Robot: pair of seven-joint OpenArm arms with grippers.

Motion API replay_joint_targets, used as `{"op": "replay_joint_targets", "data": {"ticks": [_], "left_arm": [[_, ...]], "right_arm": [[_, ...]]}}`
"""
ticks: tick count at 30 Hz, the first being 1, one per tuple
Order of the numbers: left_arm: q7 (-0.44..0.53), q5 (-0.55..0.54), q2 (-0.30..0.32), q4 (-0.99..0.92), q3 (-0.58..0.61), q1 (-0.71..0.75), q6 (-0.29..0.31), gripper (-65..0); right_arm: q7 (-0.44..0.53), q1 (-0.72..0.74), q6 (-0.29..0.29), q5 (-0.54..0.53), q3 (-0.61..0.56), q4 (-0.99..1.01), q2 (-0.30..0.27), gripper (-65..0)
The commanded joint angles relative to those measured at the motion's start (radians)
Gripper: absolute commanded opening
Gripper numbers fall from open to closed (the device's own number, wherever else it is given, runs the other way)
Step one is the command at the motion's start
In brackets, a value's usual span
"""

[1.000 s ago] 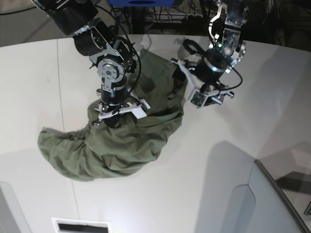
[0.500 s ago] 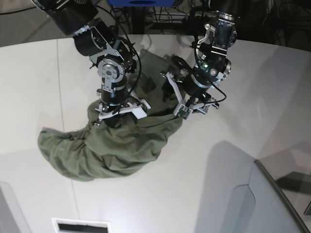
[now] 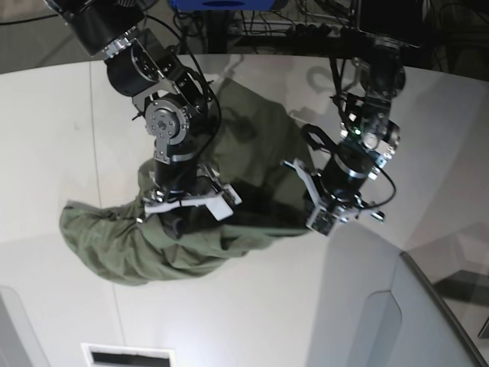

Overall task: Layout the t-shirt on the table in an organized manner, then fold the t-shirt properly
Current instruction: 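Move the left gripper to the shirt and grasp its fabric, then lift the shirt high with both grippers, holding it suspended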

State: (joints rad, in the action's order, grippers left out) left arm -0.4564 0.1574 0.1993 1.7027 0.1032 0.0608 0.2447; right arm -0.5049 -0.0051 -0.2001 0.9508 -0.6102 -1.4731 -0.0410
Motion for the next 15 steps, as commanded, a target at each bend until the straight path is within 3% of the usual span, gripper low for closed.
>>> {"op": "replay_joint_targets", "data": {"ticks": [1,6,11,15], "left_arm": [[0.005,-0.003,0.039,0.067,-0.007,-0.022,0.002,-65.0],[-0.017,-0.006,0.142,0.248,-0.148,-0.002,0.014,-65.0],[-0.015,0.001,0.266,0.279,-0.297,-0.028,0.026,-65.0],[-0.015,0.0,0.368,0.279,-0.415,-0.12,0.138,-65.0]], "right_arm": [[0.012,0.012,-0.002,0.02,0.0,-0.062,-0.007,-64.8],[0.009,0.006,0.023,0.021,0.006,-0.268,-0.017,-64.8],[-0.018,-0.003,0.029,0.021,0.051,-0.482,-0.033,-64.8],[0.01,-0.04,0.143,0.05,0.062,-0.558,-0.058,-64.8]]}}
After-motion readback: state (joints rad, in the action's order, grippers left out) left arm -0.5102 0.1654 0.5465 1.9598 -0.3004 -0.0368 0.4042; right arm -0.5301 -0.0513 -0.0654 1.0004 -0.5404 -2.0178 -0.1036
